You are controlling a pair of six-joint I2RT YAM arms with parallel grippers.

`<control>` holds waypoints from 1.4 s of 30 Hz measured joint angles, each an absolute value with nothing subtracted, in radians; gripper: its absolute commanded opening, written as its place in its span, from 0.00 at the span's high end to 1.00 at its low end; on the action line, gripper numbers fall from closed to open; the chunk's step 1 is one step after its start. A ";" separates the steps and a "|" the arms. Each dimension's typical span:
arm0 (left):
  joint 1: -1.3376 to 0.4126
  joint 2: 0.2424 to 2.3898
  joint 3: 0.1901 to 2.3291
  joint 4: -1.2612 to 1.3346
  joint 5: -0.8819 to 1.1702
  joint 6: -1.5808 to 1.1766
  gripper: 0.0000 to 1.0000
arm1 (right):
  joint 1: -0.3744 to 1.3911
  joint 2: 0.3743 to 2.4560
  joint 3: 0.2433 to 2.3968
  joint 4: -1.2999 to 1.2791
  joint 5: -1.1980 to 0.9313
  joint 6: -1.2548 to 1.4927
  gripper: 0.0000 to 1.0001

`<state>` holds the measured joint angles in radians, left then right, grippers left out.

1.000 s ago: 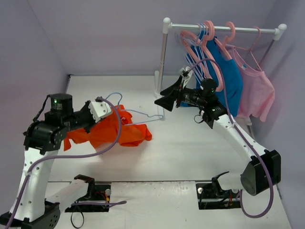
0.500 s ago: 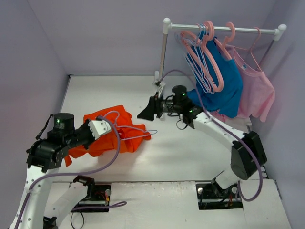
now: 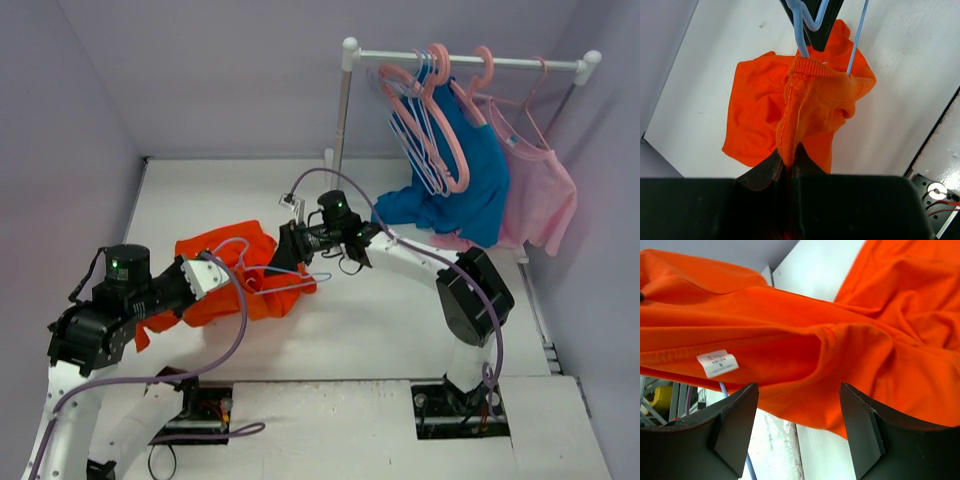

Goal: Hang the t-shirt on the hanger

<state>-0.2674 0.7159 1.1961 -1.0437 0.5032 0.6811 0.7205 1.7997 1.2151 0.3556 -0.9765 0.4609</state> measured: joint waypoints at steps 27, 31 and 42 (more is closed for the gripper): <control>-0.276 0.715 1.196 -1.044 0.504 0.681 1.00 | 0.794 2.021 1.377 0.358 -0.975 0.408 0.87; -0.276 0.715 1.196 -1.044 0.502 0.680 1.00 | 0.792 2.023 1.378 0.358 -0.951 0.392 1.00; -0.276 0.718 1.196 -1.025 0.378 0.650 1.00 | 0.634 1.799 1.207 0.338 -0.759 0.347 1.00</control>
<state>-0.2760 0.7177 1.1957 -1.0254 0.3784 0.6502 0.6340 1.7989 1.2073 0.3378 -0.7593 0.3468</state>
